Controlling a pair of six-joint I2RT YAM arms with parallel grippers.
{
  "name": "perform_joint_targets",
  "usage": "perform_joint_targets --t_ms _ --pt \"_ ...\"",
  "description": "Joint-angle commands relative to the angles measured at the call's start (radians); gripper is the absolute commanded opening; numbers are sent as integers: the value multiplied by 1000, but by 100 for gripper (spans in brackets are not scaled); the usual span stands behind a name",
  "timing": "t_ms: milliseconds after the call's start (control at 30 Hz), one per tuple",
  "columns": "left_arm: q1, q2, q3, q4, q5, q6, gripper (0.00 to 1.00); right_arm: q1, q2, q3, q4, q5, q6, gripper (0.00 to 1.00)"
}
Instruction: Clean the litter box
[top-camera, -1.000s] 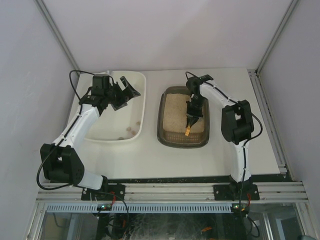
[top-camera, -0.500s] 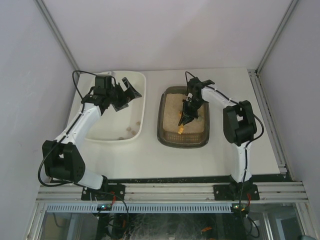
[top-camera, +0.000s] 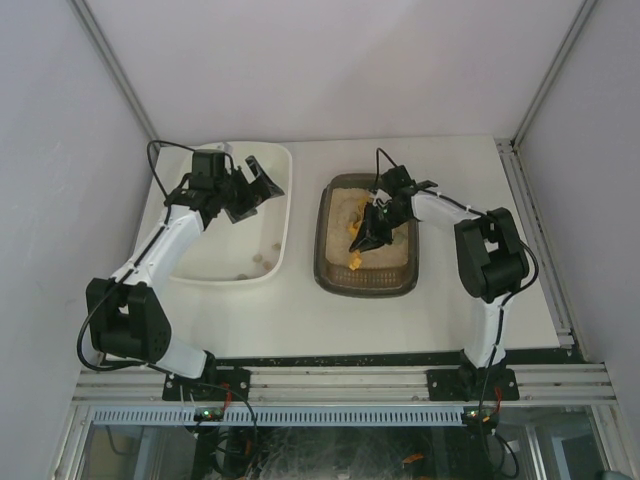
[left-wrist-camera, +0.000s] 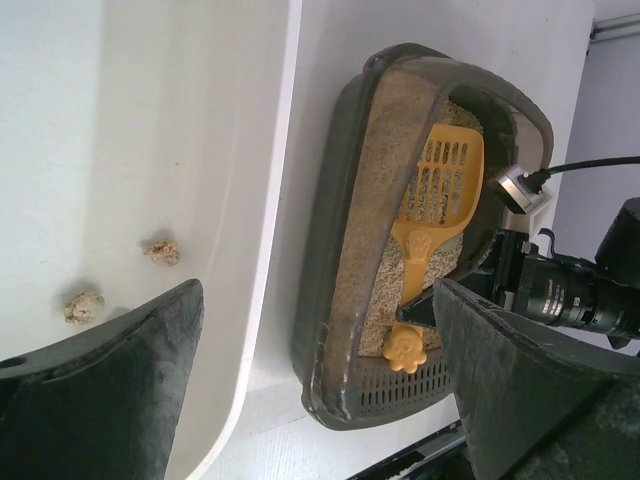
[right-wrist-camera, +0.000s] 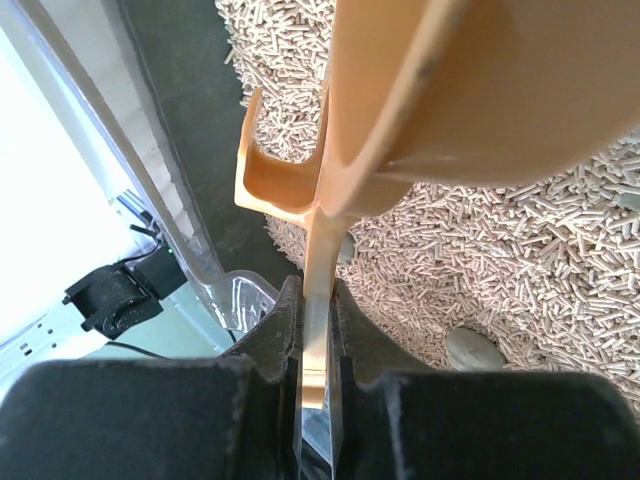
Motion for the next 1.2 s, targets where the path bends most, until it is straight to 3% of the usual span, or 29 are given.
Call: perform_joint_targets --t_ms 0,300,567,767,833,933,1033,1167 --pt "-8 -13 -4 18 -20 27 100 13 -77 -93 90 -54 3 0" --pt "-8 -31 -15 34 -43 27 100 -16 -170 -200 168 -87 34 0" --pt "-7 -66 14 13 -152 152 100 -19 -312 -322 241 -141 71 0" --pt "-7 -177 -34 51 -277 282 100 -21 -508 -611 700 -229 236 0" --pt "-7 -210 -56 53 -303 325 100 -23 -557 -649 756 -234 240 0" --pt "-7 -241 -66 9 -337 393 100 -44 -570 -685 858 -310 272 0" --pt "-7 -270 -74 -47 -375 468 100 -61 -592 -794 1116 -354 391 0" --pt "-7 -357 -141 -48 -428 535 100 -63 -611 -884 1287 -337 479 0"
